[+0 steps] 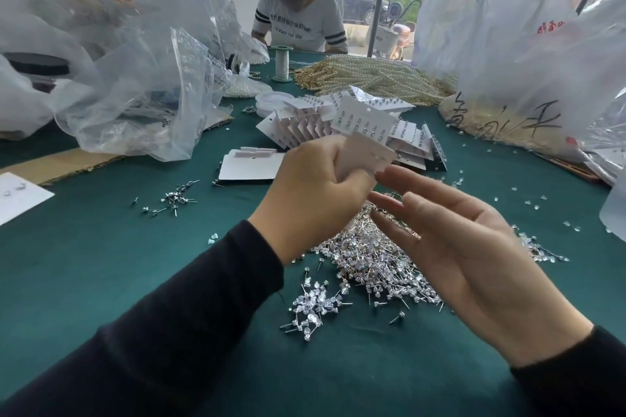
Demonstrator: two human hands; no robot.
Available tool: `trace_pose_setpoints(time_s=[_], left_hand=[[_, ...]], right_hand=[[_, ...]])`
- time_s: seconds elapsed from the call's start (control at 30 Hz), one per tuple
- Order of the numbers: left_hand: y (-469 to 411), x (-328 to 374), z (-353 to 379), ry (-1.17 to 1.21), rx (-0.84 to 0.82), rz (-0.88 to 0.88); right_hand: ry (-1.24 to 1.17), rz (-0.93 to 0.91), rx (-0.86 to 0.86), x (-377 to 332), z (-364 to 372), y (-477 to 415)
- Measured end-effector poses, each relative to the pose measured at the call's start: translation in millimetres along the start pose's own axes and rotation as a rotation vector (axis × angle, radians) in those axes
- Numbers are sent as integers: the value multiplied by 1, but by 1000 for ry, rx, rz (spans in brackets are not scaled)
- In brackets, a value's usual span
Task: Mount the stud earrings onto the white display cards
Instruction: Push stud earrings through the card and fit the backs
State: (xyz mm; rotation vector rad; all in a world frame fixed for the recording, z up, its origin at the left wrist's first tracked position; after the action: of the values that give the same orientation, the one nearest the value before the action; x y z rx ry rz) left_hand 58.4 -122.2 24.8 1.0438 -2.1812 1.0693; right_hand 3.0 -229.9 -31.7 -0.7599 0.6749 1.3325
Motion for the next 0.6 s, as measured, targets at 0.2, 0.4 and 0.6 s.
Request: trace_pose_setpoints(time_s=[0.2,0.4,0.6], left_hand=[[6,-59,15,597,-109,-560],[15,-72,23,875,-179,-745],[11,-81,22,846,-159,-754]], right_hand=[[738,-316,-132,-20,29,13],[1411,-410,-497,23,64,30],[1480,-352,-585,43,71,37]])
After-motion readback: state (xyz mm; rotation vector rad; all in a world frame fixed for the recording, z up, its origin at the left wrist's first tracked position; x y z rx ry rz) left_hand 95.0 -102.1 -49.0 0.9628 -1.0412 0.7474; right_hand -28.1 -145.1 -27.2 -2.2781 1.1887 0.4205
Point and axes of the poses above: each hand's wrist, its own y-axis away from the middle knuckle, its own z-axis out of the palm, x = y × z, the point moved 10 cm from there along -y, towards the middle knuckle, and after that the axes turned 8 degrees about -y, right-handed, at the moved point
